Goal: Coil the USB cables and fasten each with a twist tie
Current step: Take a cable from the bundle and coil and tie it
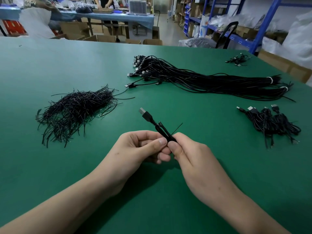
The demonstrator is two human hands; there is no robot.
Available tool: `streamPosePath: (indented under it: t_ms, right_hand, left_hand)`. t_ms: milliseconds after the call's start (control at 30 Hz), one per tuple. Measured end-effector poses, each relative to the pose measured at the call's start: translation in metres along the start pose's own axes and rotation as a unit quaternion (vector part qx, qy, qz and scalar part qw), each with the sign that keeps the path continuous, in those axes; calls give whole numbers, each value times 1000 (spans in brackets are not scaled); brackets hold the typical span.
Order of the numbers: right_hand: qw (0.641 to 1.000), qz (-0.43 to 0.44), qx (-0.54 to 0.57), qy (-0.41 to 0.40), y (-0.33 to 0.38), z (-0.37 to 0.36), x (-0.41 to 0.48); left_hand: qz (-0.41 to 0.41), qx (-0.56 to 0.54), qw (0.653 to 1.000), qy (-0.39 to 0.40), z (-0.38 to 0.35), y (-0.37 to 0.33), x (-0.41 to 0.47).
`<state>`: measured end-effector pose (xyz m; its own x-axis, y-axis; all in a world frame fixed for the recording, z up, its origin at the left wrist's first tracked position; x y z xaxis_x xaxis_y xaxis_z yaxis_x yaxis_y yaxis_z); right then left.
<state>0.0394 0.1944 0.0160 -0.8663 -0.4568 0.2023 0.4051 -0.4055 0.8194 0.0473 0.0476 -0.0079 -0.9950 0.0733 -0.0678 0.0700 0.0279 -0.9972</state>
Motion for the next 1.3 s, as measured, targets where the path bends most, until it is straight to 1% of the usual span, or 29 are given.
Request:
streamPosePath:
  t_ms: [267,400,533,767,833,967,1167,1233,1300]
  right_hand:
    - [998,-30,57,-23,-4,4,2]
    - [995,-11,95,-25,-8,3,3]
    - [986,5,168,-19,-7,1,4]
    - [978,-8,209,-14,-6,-2,3]
    - [970,-10,244,0,-4,-6,4]
    - [938,-24,345,35,0,-9,3]
    - [902,-41,421,83,5,-13,2]
    - [899,-41,427,89,4,-15,2]
    - [906,-37,413,86,1,-16,2]
  left_hand:
    - [-38,30,998,43,-3,-3,-1]
    - [-59,41,997,41,-1,-4,0]
    - [-71,29,996,41,-1,-2,0]
    - [-107,29,993,44,-1,-7,-1]
    - [-117,22,992,42,0,-9,-1]
    - [-151,27,987,42,3,-15,-2]
    - [-165,37,985,23,5,-17,-2]
    - [-158,39,987,12,5,-16,-1]
    - [-145,46,988,2,7,-15,-2]
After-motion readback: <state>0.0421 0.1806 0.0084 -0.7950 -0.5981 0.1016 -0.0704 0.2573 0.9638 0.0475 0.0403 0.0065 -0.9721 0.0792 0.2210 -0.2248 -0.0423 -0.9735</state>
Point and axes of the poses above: each hand's wrist, its own x-axis towards the middle knuckle, its own z-axis out of the back of the hand, y = z × x, the point moved 6 cm from there along x, towards the middle knuckle, and after that the axes turned 10 degrees about x, right-handed, at the moved point
